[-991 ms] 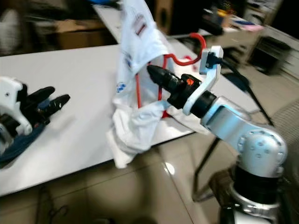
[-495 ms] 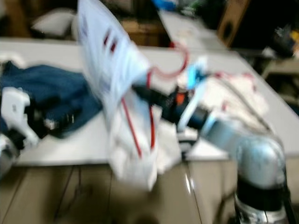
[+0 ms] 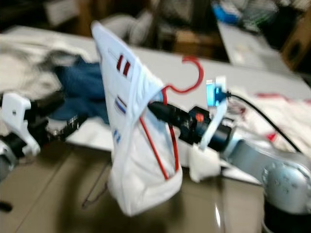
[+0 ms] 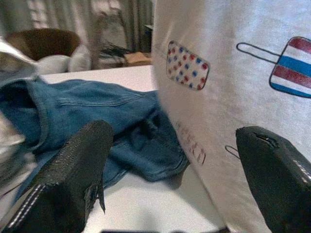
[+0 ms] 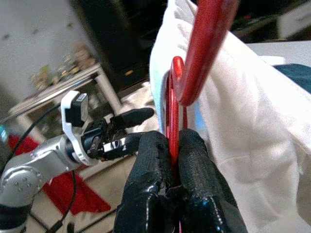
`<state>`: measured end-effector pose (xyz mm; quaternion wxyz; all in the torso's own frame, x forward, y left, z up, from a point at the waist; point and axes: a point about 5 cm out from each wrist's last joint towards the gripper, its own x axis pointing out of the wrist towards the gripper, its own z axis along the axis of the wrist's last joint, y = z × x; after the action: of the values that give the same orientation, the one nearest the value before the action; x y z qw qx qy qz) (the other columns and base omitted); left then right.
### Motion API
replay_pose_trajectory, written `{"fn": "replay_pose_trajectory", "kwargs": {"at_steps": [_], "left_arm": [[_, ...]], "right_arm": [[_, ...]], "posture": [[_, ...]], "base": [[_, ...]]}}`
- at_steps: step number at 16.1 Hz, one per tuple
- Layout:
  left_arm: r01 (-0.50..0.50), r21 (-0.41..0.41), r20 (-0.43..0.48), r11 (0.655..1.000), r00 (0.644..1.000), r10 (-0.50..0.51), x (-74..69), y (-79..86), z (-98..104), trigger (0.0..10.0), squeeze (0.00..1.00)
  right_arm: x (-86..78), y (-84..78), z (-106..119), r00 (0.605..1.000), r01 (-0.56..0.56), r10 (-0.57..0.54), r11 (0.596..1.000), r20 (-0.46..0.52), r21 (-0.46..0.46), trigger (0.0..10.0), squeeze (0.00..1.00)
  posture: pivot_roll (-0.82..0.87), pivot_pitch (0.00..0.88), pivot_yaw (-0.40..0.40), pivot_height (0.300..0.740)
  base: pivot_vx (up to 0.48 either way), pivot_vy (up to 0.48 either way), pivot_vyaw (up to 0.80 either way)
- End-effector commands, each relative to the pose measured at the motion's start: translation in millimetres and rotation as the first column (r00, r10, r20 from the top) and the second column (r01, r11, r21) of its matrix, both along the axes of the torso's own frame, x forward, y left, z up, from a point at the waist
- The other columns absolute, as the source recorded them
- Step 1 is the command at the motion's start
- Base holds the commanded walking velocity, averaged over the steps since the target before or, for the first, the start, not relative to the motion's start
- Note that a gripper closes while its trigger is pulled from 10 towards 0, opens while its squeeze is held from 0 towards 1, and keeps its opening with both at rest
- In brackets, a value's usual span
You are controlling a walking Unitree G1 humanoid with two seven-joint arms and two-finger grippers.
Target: Hang hanger
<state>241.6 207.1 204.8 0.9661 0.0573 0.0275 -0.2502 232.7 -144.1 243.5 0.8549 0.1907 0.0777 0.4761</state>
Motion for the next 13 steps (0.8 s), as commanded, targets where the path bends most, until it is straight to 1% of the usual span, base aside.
{"fn": "replay_pose_trajectory", "kwargs": {"at_steps": [1, 5, 9, 13], "left_arm": [[0.048, -0.002, -0.014, 0.999, 0.999, -0.048, -3.1, -7.6, -0.8, 10.0, 0.87], [0.058, -0.003, -0.018, 0.998, 0.998, -0.058, -4.3, -9.2, -1.0, 10.0, 0.87], [0.077, 0.003, -0.034, 0.997, 0.996, -0.077, -6.0, -11.4, -3.4, 10.0, 0.88], [0.088, -0.001, -0.035, 0.996, 0.996, -0.088, -4.7, -14.1, -3.8, 10.0, 0.87]], "right_arm": [[-3.5, -4.7, 4.8, 1.000, -0.001, 0.000, 1.000, 0.024, 0.012, 10.0, 0.00], [-6.7, -6.8, 4.6, 1.000, -0.006, 0.006, 1.000, 0.030, 0.007, 10.0, 0.00], [-11.1, -5.9, 3.7, 0.999, -0.034, 0.034, 0.999, 0.036, -0.003, 10.0, 0.00], [-12.6, -5.7, 4.5, 0.998, -0.045, 0.045, 0.999, 0.045, -0.003, 10.0, 0.00]], "posture": [[-0.04, 0.000, -0.034, 0.740], [-0.04, 0.000, -0.034, 0.740], [-0.04, 0.000, -0.036, 0.740], [-0.04, 0.000, -0.032, 0.740]], "base": [[0.000, 0.000, 0.80], [0.000, 0.000, 0.80], [0.000, 0.000, 0.80], [0.000, 0.000, 0.80]]}}
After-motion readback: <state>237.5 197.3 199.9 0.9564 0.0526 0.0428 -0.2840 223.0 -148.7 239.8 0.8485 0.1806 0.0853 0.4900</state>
